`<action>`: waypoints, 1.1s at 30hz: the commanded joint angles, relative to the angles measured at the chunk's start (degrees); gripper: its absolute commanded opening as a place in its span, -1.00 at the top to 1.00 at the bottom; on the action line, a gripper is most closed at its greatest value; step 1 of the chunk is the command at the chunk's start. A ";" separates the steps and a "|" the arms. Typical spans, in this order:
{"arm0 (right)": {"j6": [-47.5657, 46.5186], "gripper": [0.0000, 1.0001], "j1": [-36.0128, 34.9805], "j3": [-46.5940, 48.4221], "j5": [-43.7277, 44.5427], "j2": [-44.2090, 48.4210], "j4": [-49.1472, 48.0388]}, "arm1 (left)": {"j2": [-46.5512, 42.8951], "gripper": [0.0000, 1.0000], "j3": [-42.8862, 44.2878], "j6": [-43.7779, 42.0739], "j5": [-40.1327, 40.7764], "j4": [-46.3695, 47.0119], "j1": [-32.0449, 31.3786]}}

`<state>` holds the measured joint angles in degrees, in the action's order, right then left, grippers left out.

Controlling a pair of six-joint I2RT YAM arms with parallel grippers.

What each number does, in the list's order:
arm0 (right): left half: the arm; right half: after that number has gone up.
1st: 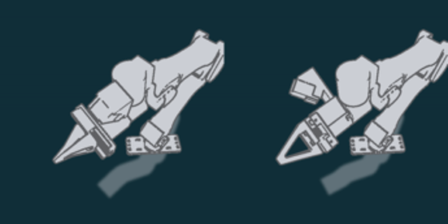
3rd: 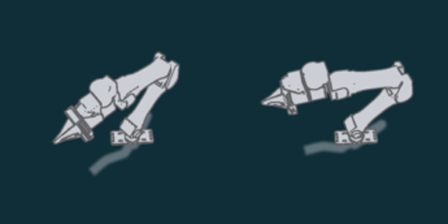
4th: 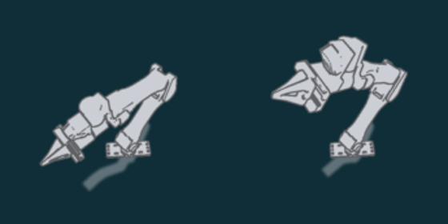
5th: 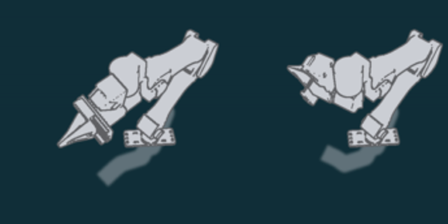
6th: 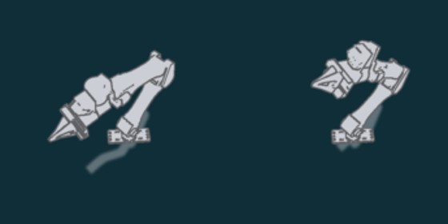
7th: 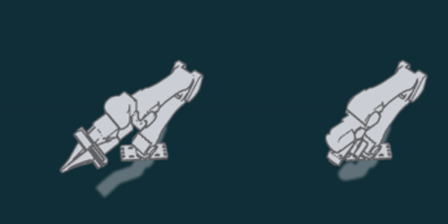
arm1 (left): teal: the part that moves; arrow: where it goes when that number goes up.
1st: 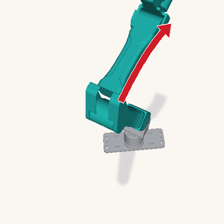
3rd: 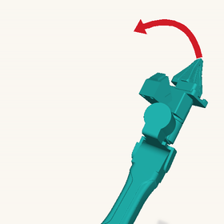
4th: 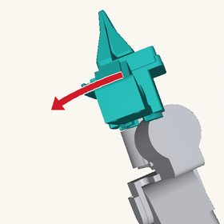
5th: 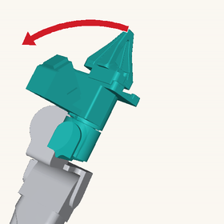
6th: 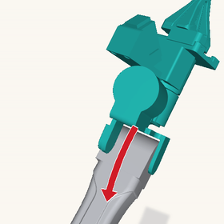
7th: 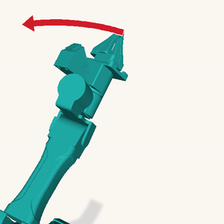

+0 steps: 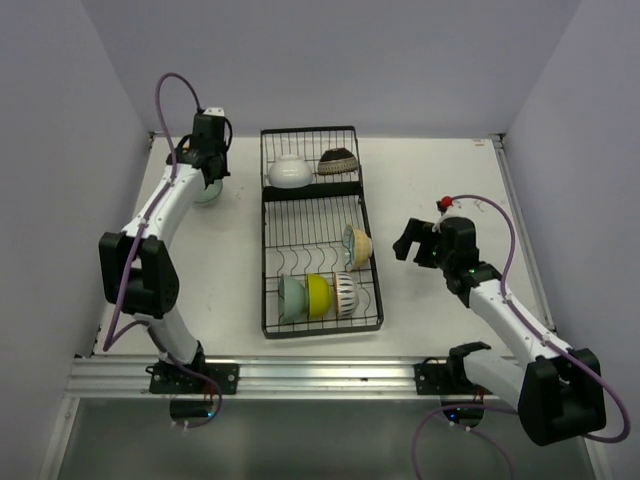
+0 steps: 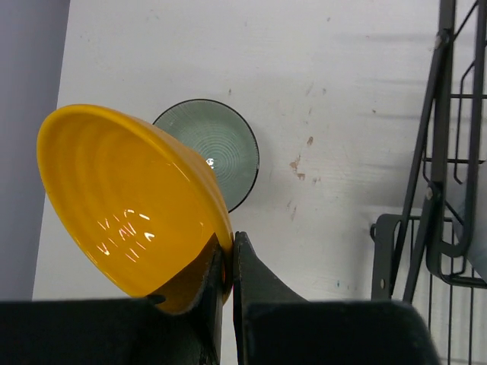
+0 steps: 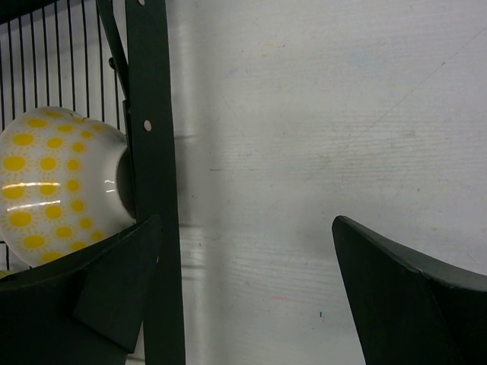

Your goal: Unload the bowls from the dish rack

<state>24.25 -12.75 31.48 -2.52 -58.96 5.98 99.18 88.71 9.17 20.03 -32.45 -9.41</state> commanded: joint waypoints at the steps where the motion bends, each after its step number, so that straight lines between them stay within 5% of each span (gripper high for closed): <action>1: -1.05 -0.97 -0.25 2.62 -0.38 -1.07 -0.79 | 2.77 1.00 3.31 -2.31 1.59 -0.77 1.50; 31: -1.57 -0.97 -0.34 3.32 0.15 -2.56 -0.35 | 17.01 1.00 10.96 -1.96 3.26 -3.50 2.82; 33: -1.57 -0.97 -0.26 3.23 0.15 -2.48 -0.44 | 17.19 0.87 10.96 -1.96 3.17 -3.50 2.82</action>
<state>23.49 -12.75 32.23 -2.52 -61.23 6.17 116.71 98.32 7.88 21.47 -36.58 -7.14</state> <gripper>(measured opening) 0.986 0.089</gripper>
